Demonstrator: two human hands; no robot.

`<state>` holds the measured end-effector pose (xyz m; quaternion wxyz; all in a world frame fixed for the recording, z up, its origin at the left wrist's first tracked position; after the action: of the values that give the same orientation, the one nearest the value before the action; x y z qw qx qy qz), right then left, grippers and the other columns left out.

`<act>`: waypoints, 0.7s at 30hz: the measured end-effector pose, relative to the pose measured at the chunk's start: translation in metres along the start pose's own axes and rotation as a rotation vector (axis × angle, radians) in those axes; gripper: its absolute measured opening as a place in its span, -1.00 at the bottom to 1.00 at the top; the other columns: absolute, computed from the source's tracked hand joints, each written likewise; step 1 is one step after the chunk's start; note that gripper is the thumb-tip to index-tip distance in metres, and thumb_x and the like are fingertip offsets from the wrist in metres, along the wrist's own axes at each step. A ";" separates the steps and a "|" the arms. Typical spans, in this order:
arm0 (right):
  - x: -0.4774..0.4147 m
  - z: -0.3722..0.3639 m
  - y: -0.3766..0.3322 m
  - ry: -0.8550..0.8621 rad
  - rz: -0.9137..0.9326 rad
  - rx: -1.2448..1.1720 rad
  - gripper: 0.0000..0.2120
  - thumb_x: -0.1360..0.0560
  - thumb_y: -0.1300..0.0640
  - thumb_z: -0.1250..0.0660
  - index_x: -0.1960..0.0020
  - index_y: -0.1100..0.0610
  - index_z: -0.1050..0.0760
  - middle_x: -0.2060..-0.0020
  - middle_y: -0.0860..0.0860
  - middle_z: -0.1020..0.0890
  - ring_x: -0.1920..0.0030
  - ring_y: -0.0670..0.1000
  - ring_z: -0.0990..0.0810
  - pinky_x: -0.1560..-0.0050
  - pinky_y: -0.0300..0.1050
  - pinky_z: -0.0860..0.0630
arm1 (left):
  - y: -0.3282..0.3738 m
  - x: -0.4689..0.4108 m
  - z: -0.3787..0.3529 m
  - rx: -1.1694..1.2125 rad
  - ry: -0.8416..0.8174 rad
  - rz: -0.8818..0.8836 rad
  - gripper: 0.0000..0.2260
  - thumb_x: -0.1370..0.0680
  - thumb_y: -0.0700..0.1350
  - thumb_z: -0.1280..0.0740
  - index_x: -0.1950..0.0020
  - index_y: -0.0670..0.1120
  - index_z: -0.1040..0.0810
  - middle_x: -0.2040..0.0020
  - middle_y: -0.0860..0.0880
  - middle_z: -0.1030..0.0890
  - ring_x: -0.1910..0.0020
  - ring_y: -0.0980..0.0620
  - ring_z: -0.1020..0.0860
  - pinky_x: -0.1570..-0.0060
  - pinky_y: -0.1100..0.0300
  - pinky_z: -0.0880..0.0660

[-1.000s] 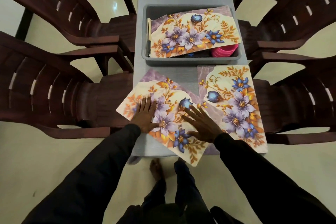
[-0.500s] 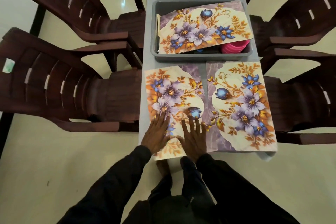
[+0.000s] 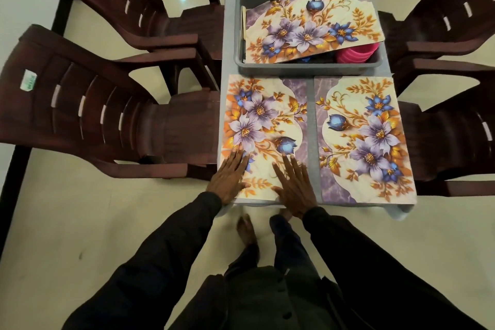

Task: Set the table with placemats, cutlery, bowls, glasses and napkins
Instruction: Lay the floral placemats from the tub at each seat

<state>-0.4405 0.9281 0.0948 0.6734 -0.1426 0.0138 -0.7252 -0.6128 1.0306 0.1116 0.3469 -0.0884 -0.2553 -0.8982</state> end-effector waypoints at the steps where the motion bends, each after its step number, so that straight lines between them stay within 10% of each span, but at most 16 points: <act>1: -0.002 0.001 -0.001 -0.004 -0.005 0.005 -0.26 -0.58 -0.17 -0.30 -0.64 0.04 -0.10 -0.63 0.18 -0.02 -0.63 0.23 0.07 -0.58 0.26 0.06 | 0.004 0.006 0.000 0.021 0.023 -0.018 -0.13 -0.62 0.12 -0.36 -0.68 -0.09 0.18 -0.66 -0.07 0.24 -0.64 -0.04 0.27 -0.63 0.09 0.18; 6: -0.003 0.001 0.000 -0.025 0.022 -0.027 -0.16 -0.53 -0.21 -0.37 -0.64 0.04 -0.06 -0.62 0.21 -0.03 -0.62 0.26 0.00 -0.56 0.33 -0.03 | 0.002 0.037 -0.019 0.058 0.006 -0.056 -0.04 -0.57 0.26 -0.37 -0.68 -0.10 0.16 -0.65 -0.03 0.28 -0.61 0.00 0.37 -0.56 0.18 0.30; 21: 0.013 -0.002 -0.015 -0.098 0.250 -0.106 -0.12 -0.43 -0.17 -0.50 -0.61 0.02 -0.17 -0.63 0.15 -0.04 -0.62 0.25 0.04 -0.55 0.36 -0.03 | 0.008 0.061 -0.028 -0.018 0.139 -0.037 -0.12 -0.44 -0.07 -0.61 -0.62 -0.22 -0.23 -0.64 -0.19 -0.21 -0.61 -0.20 -0.17 -0.44 0.02 -0.31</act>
<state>-0.4562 0.9164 0.0989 0.7499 -0.2102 0.0368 -0.6262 -0.6528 0.9757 0.1116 0.3462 -0.0243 -0.2241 -0.9107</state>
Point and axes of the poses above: each hand's wrist, its own x-axis away from the middle knuckle, its own z-axis out of the back of the hand, y = z × x, the point moved 8 cm from there along -x, towards the middle knuckle
